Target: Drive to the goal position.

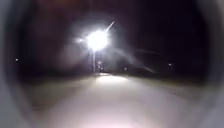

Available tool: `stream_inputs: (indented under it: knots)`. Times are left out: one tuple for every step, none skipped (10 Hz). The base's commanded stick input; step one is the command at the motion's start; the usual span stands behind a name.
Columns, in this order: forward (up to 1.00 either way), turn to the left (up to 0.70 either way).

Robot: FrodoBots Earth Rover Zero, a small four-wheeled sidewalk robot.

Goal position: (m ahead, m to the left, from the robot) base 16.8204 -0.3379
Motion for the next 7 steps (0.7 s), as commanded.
stream_inputs:
  knots:
    - [0.70, 0.00]
    - [0.70, 0.00]
    - [0.70, 0.00]
    - [0.70, 0.00]
    - [0.70, 0.00]
    - [0.70, 0.00]
    - [0.70, 0.00]
